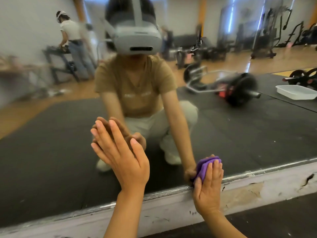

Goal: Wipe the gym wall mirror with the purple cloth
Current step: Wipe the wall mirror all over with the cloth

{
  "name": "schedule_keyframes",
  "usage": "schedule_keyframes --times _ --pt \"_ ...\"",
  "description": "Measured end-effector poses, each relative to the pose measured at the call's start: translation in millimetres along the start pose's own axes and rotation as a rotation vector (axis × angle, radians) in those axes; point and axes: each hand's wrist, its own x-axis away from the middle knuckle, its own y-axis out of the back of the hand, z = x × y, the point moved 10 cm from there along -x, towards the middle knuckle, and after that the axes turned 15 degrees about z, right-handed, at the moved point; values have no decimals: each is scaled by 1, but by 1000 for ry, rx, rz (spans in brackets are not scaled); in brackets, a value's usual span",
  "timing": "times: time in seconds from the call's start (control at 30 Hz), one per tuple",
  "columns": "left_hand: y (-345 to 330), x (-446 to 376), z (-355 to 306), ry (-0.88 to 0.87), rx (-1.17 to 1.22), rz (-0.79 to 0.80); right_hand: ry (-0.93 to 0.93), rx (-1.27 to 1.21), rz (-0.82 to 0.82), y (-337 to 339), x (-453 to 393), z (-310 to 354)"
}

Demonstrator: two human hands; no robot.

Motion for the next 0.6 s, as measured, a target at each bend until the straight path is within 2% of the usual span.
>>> schedule_keyframes --times 0.2,0.4,0.6 --pt "2 2 -2 20 16 -11 -87 -105 -72 7 -6 8" --pt "-2 1 -3 41 33 -44 117 -111 -284 84 -95 68" --pt "-4 0 -6 47 22 -70 68 -212 -378 131 -150 97"
